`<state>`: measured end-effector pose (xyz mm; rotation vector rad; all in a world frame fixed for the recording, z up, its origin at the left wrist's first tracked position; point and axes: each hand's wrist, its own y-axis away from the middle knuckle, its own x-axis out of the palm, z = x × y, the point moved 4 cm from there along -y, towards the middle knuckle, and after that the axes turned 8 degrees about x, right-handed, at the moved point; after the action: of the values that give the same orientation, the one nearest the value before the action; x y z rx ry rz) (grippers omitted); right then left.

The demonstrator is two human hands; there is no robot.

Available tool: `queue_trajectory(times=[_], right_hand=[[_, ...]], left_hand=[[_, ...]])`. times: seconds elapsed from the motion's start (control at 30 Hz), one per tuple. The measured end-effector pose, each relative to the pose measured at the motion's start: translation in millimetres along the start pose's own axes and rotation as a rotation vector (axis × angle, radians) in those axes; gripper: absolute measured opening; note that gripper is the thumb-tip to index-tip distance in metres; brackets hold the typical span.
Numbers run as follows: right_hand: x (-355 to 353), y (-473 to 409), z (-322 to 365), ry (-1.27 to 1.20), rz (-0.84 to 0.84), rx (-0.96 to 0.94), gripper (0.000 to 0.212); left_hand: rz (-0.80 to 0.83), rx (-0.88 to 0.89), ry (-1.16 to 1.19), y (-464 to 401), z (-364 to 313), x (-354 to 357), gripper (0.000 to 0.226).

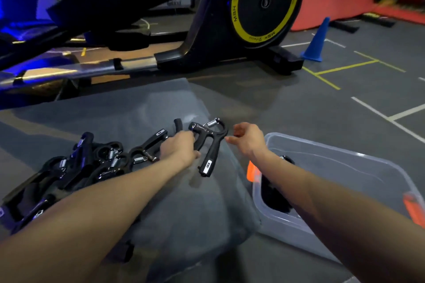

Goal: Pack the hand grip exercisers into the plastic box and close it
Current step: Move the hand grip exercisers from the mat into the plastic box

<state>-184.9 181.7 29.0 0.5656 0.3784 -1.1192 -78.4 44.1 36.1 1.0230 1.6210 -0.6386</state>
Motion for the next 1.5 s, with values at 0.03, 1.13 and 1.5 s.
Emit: queue_trajectory(times=[0.03,1.13,1.5], right_hand=[[-15,4,-1,-0.020,-0.021,0.000,0.054],[-168,-20,-233,-0.027,-0.233,0.529,0.021],[-145,-36,-283,0.012,-0.132,0.604,0.024]], left_hand=[[-0.019,-0.003,0.017,1,-15,-6,0.027],[0.246,0.444,0.117,-35,-230,177,0.049],[0.495,0.453,0.071,-49,-215,208,0.076]])
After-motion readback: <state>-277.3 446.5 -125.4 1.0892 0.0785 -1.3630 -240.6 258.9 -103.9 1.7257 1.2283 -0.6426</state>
